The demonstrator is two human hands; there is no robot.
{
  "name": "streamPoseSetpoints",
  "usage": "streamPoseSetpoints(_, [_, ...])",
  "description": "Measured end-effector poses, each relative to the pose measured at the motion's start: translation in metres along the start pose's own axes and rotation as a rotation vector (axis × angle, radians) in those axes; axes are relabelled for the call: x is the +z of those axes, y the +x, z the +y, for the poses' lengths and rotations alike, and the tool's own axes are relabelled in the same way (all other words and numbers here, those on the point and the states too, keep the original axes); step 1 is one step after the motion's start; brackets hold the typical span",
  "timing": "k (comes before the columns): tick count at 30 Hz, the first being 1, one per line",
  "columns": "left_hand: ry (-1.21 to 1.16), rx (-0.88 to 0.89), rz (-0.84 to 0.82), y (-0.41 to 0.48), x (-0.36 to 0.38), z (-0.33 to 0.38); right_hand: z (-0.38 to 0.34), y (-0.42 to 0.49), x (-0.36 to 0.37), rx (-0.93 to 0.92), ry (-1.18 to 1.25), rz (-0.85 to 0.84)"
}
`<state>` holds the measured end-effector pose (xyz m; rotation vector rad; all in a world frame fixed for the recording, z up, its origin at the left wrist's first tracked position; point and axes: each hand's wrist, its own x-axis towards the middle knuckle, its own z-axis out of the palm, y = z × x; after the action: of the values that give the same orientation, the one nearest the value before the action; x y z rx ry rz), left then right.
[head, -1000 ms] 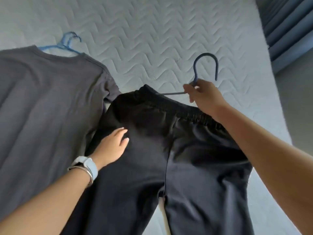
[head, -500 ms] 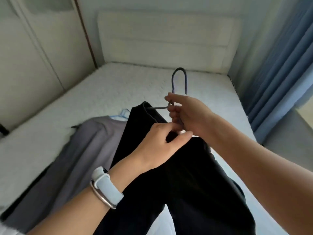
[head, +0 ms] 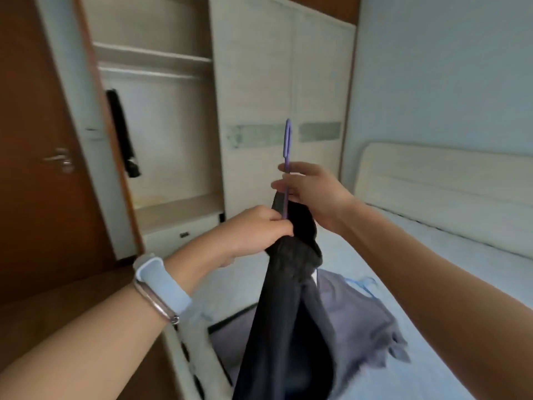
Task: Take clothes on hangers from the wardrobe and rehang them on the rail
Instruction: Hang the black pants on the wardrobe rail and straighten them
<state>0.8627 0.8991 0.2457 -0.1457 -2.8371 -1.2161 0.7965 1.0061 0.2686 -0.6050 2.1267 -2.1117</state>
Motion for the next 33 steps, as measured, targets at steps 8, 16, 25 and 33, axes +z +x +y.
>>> streamPoseSetpoints(8, [0.283,-0.070,0.337,-0.048,-0.183,-0.117,-0.045,0.082,0.169,-0.455,-0.577,-0.145])
streamPoseSetpoints(16, [0.561,-0.038,0.684,-0.056,-0.333,-0.224,-0.053,0.170,0.327,-0.489,-0.361,-0.240])
streamPoseSetpoints(25, [0.901,-0.166,0.857,-0.041,-0.421,-0.367,-0.033,0.272,0.444,-0.523,-0.168,-0.402])
streamPoseSetpoints(33, [0.890,-0.256,0.980,0.052,-0.519,-0.465,-0.005,0.408,0.547,-0.634,-0.113,-0.464])
